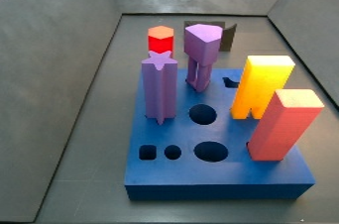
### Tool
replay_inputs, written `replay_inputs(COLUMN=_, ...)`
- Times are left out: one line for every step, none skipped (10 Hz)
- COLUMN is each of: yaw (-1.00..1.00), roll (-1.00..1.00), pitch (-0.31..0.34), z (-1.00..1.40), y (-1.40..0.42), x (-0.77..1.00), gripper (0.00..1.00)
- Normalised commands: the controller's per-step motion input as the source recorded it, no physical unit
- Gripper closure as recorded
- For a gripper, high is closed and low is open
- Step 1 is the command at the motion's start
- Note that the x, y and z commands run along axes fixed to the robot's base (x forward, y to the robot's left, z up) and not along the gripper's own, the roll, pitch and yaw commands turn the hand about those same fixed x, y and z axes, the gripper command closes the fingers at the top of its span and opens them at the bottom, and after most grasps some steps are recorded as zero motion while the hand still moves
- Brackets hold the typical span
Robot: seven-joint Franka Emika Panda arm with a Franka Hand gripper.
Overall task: Pick up the arch object. Move up. Rotate the arch object. Move to above the board. Insert the arch object.
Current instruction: Insert the arch object.
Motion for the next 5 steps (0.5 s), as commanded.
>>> replay_inputs(yaw=0.06, roll=0.0, pitch=0.003, z=-0.15, y=0.0, x=0.66, gripper=1.0)
replay_inputs(yaw=0.0, roll=0.0, pitch=0.126, z=0.0, y=0.0, x=1.0, gripper=1.0)
replay_inputs(yaw=0.02, roll=0.0, pitch=0.073, z=-0.02, y=-0.01, x=1.0, gripper=1.0)
replay_inputs(yaw=0.02, roll=0.04, pitch=0.046, z=-0.03, y=-0.07, x=1.0, gripper=1.0)
replay_inputs(yaw=0.0, roll=0.13, pitch=0.031, z=0.0, y=-0.08, x=1.0, gripper=1.0)
